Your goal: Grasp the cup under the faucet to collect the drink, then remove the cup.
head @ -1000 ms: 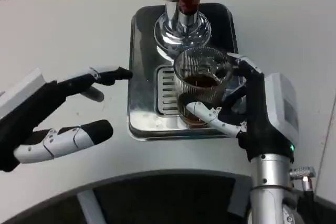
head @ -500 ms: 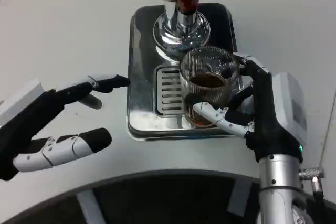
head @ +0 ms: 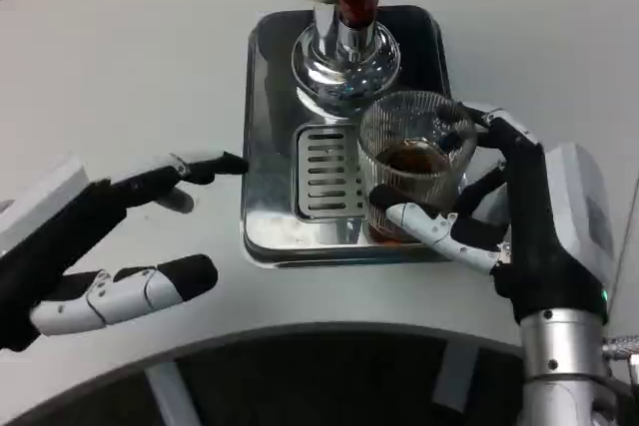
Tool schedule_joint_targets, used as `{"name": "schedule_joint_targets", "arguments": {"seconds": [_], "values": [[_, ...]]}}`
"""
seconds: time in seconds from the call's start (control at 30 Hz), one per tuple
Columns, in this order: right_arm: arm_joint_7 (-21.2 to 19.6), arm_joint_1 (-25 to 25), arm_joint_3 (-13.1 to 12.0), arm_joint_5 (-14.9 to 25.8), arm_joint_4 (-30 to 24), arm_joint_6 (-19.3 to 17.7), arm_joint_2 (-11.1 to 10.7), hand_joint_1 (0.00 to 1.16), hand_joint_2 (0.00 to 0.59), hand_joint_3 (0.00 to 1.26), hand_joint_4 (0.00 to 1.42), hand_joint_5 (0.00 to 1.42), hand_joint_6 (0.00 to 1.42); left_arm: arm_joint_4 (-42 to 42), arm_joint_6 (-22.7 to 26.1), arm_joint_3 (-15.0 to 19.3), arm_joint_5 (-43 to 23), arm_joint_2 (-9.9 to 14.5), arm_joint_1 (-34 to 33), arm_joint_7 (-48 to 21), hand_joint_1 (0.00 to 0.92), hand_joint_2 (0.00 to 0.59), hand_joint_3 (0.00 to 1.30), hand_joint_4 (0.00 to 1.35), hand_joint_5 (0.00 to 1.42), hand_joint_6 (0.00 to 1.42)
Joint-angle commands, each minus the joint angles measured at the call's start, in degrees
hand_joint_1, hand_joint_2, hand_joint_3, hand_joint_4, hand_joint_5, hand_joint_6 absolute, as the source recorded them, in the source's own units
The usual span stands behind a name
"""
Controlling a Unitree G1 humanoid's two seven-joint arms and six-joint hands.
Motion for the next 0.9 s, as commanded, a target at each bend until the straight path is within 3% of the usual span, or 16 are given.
{"name": "schedule_joint_targets", "arguments": {"seconds": [0.03, 0.37, 0.6, 0.9], "values": [[0.52, 1.97, -0.47, 0.53, -4.45, -3.46, -0.54, 1.01, 0.165, 0.72, 0.79, 0.96, 1.27, -0.36, -1.68, -0.08, 2.01, 0.97, 1.22, 0.85, 0.0, 0.123, 0.23, 0.14, 0.16, 0.3], [4.14, 7.44, -0.01, 0.8, -11.8, -5.23, -1.28, 1.01, 0.157, 0.74, 0.82, 0.97, 1.27, -2.61, 0.21, 0.43, 6.04, 1.29, 2.76, 2.41, 0.0, 0.123, 0.19, 0.09, 0.11, 0.27], [6.39, 9.28, 1.86, 0.02, -15.18, -5.21, -0.49, 1.01, 0.156, 0.75, 0.83, 0.98, 1.29, -4.73, 3.23, 1.2, 10.53, 2.05, 4.46, 3.17, 0.0, 0.119, 0.13, 0.01, 0.04, 0.2], [8.85, 9.86, 4.49, -0.98, -18.34, -4.7, 0.18, 1.01, 0.156, 0.76, 0.83, 0.99, 1.29, -7.56, 4.81, 2.41, 12.35, 2.95, 7.04, 3.2, 0.0, 0.118, 0.1, 0.0, 0.0, 0.18]]}}
